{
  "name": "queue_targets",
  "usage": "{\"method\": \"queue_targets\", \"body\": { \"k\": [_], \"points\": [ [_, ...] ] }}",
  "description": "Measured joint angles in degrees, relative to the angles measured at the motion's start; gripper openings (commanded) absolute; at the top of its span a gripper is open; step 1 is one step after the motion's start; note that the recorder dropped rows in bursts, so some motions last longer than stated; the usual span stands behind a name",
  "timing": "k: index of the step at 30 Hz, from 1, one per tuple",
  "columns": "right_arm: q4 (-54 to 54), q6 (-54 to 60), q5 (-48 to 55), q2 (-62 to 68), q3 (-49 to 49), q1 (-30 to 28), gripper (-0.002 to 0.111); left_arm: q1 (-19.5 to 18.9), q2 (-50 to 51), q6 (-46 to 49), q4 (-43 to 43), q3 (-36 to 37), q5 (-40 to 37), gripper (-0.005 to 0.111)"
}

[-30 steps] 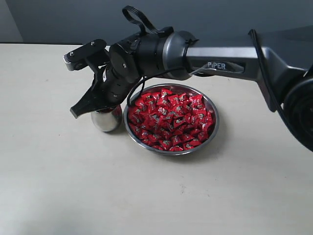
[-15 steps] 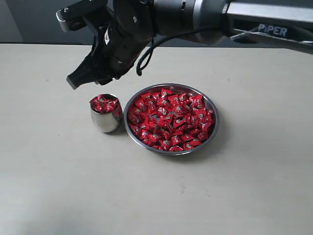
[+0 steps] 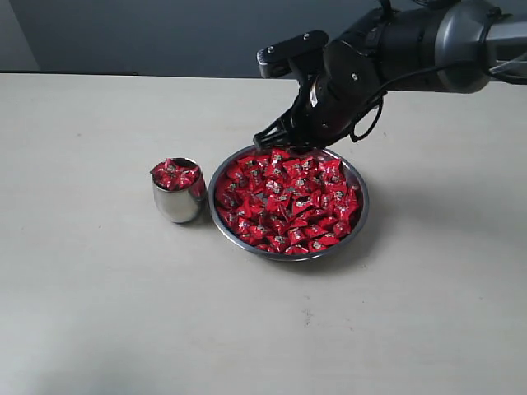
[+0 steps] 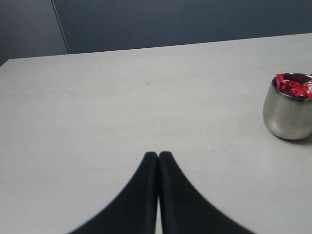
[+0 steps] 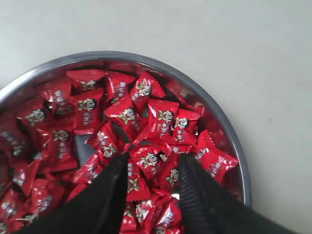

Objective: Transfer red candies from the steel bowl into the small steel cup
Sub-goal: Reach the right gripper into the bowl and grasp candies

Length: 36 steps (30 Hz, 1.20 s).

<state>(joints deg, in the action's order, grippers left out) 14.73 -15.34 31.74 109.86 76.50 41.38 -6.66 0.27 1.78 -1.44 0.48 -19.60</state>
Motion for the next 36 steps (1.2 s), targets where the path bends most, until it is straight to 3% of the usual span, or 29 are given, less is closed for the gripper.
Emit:
{"method": "queue_targets", "body": {
  "k": [14, 26, 28, 30, 31, 36],
  "points": [
    [-25.3, 23.9, -3.8, 6.5, -0.1, -2.3, 0.035, 0.0, 0.0, 0.0, 0.0, 0.0, 0.0, 0.0],
    [-28.8, 27.3, -3.5, 13.9, 5.3, -2.3, 0.035, 0.0, 0.0, 0.0, 0.0, 0.0, 0.0, 0.0],
    [-28.6, 27.3, -3.5, 15.1, 6.0, -2.3, 0.026, 0.0, 0.0, 0.0, 0.0, 0.0, 0.0, 0.0],
    [-27.5, 27.4, -3.3, 16.0, 6.4, -2.3, 0.004, 0.0, 0.0, 0.0, 0.0, 0.0, 0.0, 0.0],
    [-26.9, 27.4, -3.3, 16.1, 6.4, -2.3, 0.0, 0.0, 0.0, 0.0, 0.0, 0.0, 0.0, 0.0],
    [-24.4, 24.9, -3.2, 15.5, 6.8, -2.3, 0.0, 0.0, 0.0, 0.0, 0.0, 0.0, 0.0, 0.0]
  ]
}}
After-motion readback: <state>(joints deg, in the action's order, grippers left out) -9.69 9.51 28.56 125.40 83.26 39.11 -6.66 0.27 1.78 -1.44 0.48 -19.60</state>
